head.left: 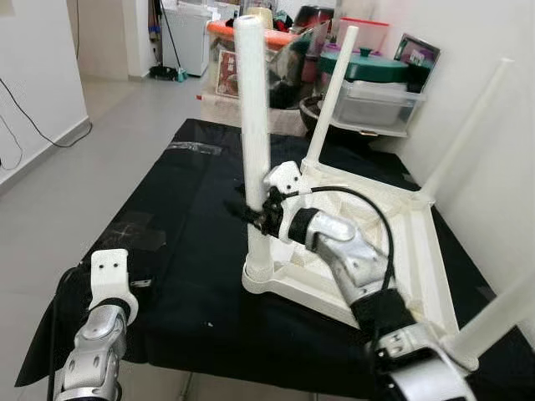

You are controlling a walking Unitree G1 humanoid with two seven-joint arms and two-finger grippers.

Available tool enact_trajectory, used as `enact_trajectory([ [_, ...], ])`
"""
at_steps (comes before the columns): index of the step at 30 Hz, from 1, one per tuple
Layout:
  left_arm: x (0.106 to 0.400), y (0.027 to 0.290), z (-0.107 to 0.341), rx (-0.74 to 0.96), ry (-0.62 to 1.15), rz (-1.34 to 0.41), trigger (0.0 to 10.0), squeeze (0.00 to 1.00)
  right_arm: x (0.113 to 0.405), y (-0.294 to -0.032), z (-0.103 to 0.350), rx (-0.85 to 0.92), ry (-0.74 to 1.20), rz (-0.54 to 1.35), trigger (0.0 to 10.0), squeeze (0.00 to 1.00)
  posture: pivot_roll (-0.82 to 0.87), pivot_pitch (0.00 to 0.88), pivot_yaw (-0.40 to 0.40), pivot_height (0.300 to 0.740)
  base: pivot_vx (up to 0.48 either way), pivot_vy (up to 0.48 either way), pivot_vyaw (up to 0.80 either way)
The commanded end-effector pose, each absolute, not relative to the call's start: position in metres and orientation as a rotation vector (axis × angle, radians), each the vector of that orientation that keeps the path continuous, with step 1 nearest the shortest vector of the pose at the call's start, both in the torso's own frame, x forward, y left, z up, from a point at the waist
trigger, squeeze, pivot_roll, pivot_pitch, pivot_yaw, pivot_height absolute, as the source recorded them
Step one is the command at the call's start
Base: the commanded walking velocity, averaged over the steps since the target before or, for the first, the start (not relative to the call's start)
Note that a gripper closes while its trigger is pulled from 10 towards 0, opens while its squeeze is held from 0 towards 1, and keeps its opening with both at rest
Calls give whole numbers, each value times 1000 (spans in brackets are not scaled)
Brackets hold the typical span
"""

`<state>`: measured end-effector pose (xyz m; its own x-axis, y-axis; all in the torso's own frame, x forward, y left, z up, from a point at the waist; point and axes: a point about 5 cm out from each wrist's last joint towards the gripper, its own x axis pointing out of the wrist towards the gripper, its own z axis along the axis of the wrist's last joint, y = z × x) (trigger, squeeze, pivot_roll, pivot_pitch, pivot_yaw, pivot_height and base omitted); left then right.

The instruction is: Building children table

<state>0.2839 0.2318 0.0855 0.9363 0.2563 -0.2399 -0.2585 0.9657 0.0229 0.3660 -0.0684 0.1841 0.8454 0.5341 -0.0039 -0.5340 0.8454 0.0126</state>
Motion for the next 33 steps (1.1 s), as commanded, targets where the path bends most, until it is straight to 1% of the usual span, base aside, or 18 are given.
enact_trajectory([
  [1, 283, 230, 79, -30, 275, 261, 10000, 0, 363, -102, 125, 22, 263, 307, 0, 0, 113, 0, -157, 740, 0, 0, 0],
  [5, 283, 230, 79, -33, 277, 262, 10000, 0, 359, -105, 117, 65, 307, 193, 0, 0, 109, 0, -156, 740, 0, 0, 0],
  [8, 283, 230, 79, -33, 278, 262, 10000, 0, 356, -105, 114, 62, 317, 114, 0, 0, 108, 0, -156, 740, 0, 0, 0],
  [10, 283, 230, 79, -33, 277, 262, 10000, 0, 356, -105, 114, 59, 315, 101, 0, 0, 108, 0, -156, 740, 0, 0, 0],
  [14, 284, 230, 80, -33, 277, 264, 10000, 0, 358, -98, 119, 129, 288, 115, 0, 0, 109, 0, -156, 740, 0, 0, 0],
  [17, 284, 230, 79, -33, 277, 263, 10000, 0, 361, -89, 129, 196, 261, 215, 0, 0, 108, 0, -155, 740, 0, 0, 0],
  [19, 284, 230, 79, -33, 277, 263, 10000, 0, 361, -89, 129, 196, 261, 215, 0, 0, 108, 0, -155, 740, 0, 0, 0],
  [20, 286, 229, 80, -33, 274, 260, 10000, 0, 368, -92, 146, 290, 192, 235, 0, 0, 108, 0, -159, 740, 0, 0, 0],
  [21, 286, 229, 80, -33, 272, 258, 10000, 0, 372, -94, 154, 332, 162, 237, 0, 0, 109, 0, -158, 740, 0, 0, 0],
  [23, 287, 228, 81, -33, 268, 252, 10000, 0, 377, -98, 167, 387, 119, 239, 0, 0, 105, 0, -155, 740, 0, 0, 0],
  [26, 288, 228, 82, -33, 264, 248, 10000, 0, 379, -101, 175, 421, 91, 243, 0, 0, 103, 0, -153, 740, 0, 0, 0],
  [27, 288, 225, 83, -39, 258, 223, 10000, 0, 380, -98, 196, 524, 34, 320, 0, 0, 101, 0, -146, 740, 0, 0, 0],
  [28, 288, 225, 83, -39, 258, 223, 10000, 0, 380, -98, 196, 524, 34, 320, 0, 0, 101, 0, -146, 740, 0, 0, 0],
  [29, 289, 222, 84, -45, 251, 199, 10000, 0, 378, -94, 217, 633, -24, 417, 0, 0, 101, 0, -145, 740, 0, 0, 0],
  [30, 290, 219, 86, -50, 243, 175, 10000, 0, 373, -90, 236, 702, -84, 524, 0, 0, 101, 0, -144, 740, 0, 0, 0],
  [31, 290, 219, 86, -50, 243, 175, 10000, 0, 373, -90, 236, 702, -84, 524, 0, 0, 101, 0, -144, 740, 0, 0, 0],
  [32, 290, 218, 86, -54, 238, 161, 10000, 0, 370, -88, 248, 739, -124, 594, 0, 0, 101, 0, -144, 740, 0, 0, 0],
  [33, 290, 218, 86, -54, 238, 161, 10000, 0, 370, -88, 248, 739, -124, 594, 0, 0, 101, 0, -144, 740, 0, 0, 0],
])
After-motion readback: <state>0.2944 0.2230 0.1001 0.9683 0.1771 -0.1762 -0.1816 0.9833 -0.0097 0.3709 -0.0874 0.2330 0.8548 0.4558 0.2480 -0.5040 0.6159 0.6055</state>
